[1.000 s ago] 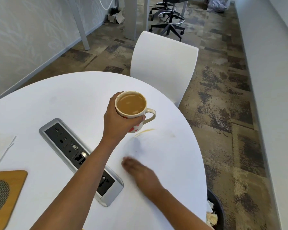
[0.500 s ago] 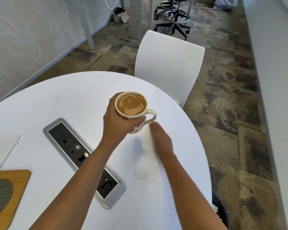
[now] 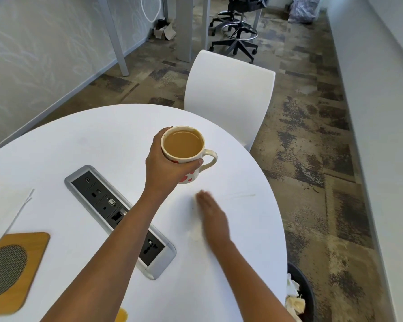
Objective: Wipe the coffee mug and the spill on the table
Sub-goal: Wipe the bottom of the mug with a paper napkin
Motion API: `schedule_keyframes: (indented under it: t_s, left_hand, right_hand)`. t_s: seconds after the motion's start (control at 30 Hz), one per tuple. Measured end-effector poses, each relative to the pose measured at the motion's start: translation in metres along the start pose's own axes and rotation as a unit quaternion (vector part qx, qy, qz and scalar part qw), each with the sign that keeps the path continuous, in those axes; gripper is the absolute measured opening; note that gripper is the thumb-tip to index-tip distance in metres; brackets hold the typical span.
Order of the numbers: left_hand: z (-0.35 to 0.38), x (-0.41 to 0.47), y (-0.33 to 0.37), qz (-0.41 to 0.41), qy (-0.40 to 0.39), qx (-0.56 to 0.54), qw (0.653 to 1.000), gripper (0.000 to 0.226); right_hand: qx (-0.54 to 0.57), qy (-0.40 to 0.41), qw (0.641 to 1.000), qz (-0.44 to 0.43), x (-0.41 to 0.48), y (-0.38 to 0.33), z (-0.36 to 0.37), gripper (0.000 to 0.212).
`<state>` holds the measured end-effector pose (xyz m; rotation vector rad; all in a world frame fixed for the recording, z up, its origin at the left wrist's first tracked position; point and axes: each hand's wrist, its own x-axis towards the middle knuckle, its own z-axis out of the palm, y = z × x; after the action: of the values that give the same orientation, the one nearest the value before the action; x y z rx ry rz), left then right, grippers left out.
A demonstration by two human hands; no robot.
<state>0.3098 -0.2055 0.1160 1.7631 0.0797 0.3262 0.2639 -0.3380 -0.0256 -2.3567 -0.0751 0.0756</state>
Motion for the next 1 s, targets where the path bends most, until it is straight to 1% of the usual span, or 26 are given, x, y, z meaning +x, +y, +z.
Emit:
schedule_keyframes:
  t_s: [0.07, 0.1, 0.2, 0.27, 0.33, 0.43, 0.47, 0.5, 0.57, 0.6, 0.63, 0.67, 0.7, 0.73, 0.77, 0.8, 0.83, 0.87, 0.9, 0.93, 1.0]
  left_hand:
    - [-0.001, -0.003, 0.003, 0.009, -0.002, 0.003, 1.000, 0.081]
    - [-0.001, -0.004, 0.004, 0.012, -0.003, 0.005, 1.000, 0.081]
    - [-0.002, -0.008, 0.007, 0.018, -0.004, 0.010, 1.000, 0.081]
    - [-0.002, -0.010, 0.008, 0.019, -0.003, 0.010, 1.000, 0.081]
    - [-0.003, -0.012, 0.010, 0.018, -0.003, 0.006, 1.000, 0.080]
    - [-0.003, -0.014, 0.013, 0.018, -0.004, 0.003, 1.000, 0.079]
    - [-0.003, -0.014, 0.013, 0.018, -0.004, 0.002, 1.000, 0.079]
    - [-0.003, -0.015, 0.014, 0.017, -0.004, 0.001, 1.000, 0.079]
    - [-0.003, -0.017, 0.015, 0.016, -0.004, -0.001, 1.000, 0.080]
    - [-0.003, -0.018, 0.015, 0.017, -0.006, -0.002, 1.000, 0.081]
    - [-0.002, -0.018, 0.016, 0.018, -0.008, -0.003, 1.000, 0.081]
    - [-0.002, -0.019, 0.016, 0.018, -0.010, -0.003, 1.000, 0.081]
    - [-0.002, -0.020, 0.017, 0.019, -0.012, -0.004, 1.000, 0.081]
    - [-0.001, -0.020, 0.017, 0.021, -0.012, -0.004, 1.000, 0.081]
    - [-0.001, -0.020, 0.018, 0.022, -0.012, -0.003, 1.000, 0.081]
    - [-0.001, -0.021, 0.018, 0.023, -0.013, -0.002, 1.000, 0.080]
    - [0.000, -0.021, 0.019, 0.024, -0.014, 0.001, 1.000, 0.080]
    - [0.000, -0.021, 0.018, 0.025, -0.014, 0.003, 1.000, 0.080]
    - [0.000, -0.021, 0.018, 0.026, -0.013, 0.006, 1.000, 0.080]
    - [0.000, -0.020, 0.016, 0.027, -0.014, 0.010, 0.999, 0.080]
    - [-0.001, -0.019, 0.013, 0.031, -0.016, 0.015, 0.999, 0.079]
  right_hand:
    - [-0.007, -0.079, 0.994, -0.076, -0.013, -0.012, 0.008, 0.045]
    - [-0.011, -0.109, 0.989, -0.101, -0.021, -0.012, 0.009, 0.048]
    - [-0.033, -0.181, 0.967, -0.175, -0.047, -0.004, 0.000, 0.049]
    - [-0.066, -0.219, 0.950, -0.212, -0.066, 0.011, -0.010, 0.053]
    - [-0.090, -0.252, 0.933, -0.243, -0.076, 0.025, -0.027, 0.046]
    - [-0.119, -0.265, 0.920, -0.264, -0.072, 0.045, -0.049, 0.047]
    - [-0.113, -0.246, 0.932, -0.243, -0.068, 0.050, -0.058, 0.045]
    - [-0.105, -0.226, 0.949, -0.192, -0.062, 0.055, -0.065, 0.041]
    - [-0.138, -0.155, 0.973, -0.102, -0.051, 0.057, -0.077, 0.038]
    - [-0.148, -0.103, 0.981, -0.064, -0.044, 0.056, -0.080, 0.040]
    - [-0.123, -0.027, 0.992, -0.009, -0.037, 0.053, -0.080, 0.042]
    - [-0.047, 0.040, 0.997, 0.053, -0.031, 0.048, -0.079, 0.040]
    - [0.049, 0.090, 0.988, 0.113, -0.024, 0.042, -0.077, 0.037]
    - [0.163, 0.106, 0.965, 0.177, -0.018, 0.032, -0.074, 0.035]
    - [0.248, 0.114, 0.938, 0.215, -0.013, 0.027, -0.071, 0.035]
    - [0.312, 0.108, 0.909, 0.256, -0.010, 0.021, -0.070, 0.034]
    - [0.332, 0.098, 0.890, 0.297, -0.010, 0.015, -0.070, 0.034]
    - [0.338, 0.114, 0.877, 0.324, -0.010, 0.013, -0.069, 0.035]
    - [0.301, 0.158, 0.886, 0.315, -0.011, 0.009, -0.068, 0.037]
    - [0.248, 0.189, 0.905, 0.291, -0.013, 0.004, -0.067, 0.040]
    - [0.164, 0.203, 0.942, 0.209, -0.015, -0.008, -0.061, 0.041]
